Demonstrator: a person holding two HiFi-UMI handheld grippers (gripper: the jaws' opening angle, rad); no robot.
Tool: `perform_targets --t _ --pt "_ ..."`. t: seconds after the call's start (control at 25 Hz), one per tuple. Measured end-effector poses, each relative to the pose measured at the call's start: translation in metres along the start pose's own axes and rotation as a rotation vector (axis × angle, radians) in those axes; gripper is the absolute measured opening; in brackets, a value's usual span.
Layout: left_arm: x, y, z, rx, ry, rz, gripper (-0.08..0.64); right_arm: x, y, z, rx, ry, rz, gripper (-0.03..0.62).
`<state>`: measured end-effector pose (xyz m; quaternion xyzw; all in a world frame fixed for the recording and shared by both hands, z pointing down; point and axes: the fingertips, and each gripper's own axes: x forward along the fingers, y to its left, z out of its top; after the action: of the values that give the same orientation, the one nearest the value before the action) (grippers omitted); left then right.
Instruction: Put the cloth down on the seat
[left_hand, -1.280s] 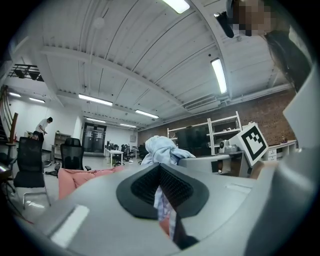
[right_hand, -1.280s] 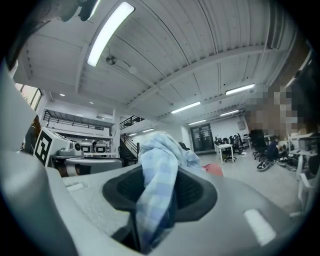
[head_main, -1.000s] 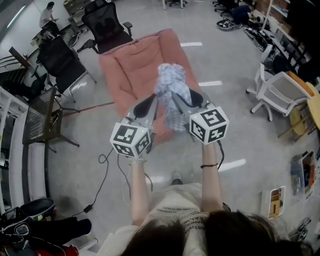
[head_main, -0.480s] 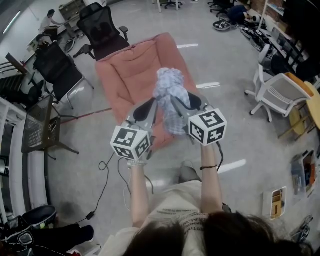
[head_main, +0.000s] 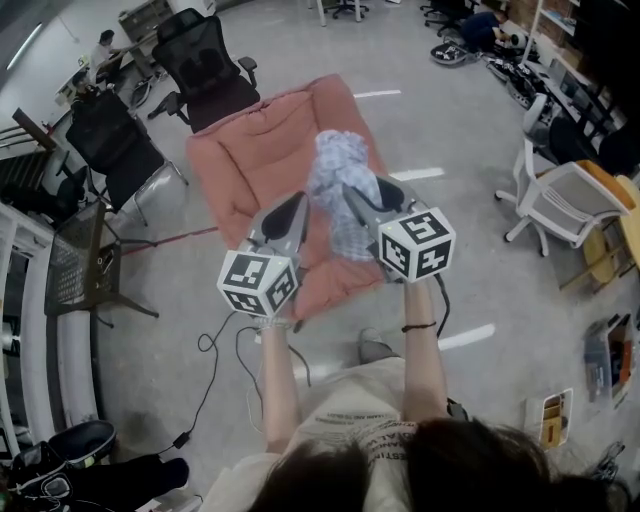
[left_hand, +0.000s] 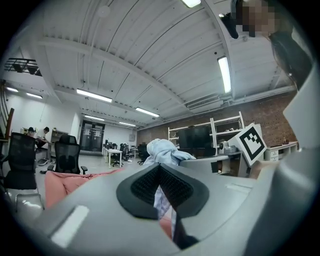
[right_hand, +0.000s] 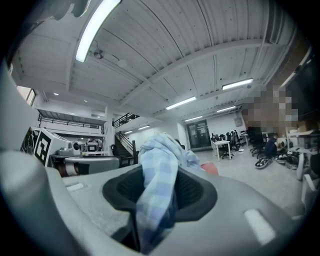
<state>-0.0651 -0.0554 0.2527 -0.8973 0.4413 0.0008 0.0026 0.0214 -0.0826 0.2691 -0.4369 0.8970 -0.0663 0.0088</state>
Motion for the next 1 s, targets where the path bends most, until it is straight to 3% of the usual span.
perform_targets --t 0.48,1.0 --pt "0.061 0.029 -0.017 -0.056 0.048 0.040 -0.012 0.049 -0.056 -0.005 0.031 0.076 0.031 0.163" --pt "0.097 0.048 -0.056 -0.133 0.113 0.091 -0.012 0.078 -0.090 -0.040 0.069 0.174 0.090 0.163"
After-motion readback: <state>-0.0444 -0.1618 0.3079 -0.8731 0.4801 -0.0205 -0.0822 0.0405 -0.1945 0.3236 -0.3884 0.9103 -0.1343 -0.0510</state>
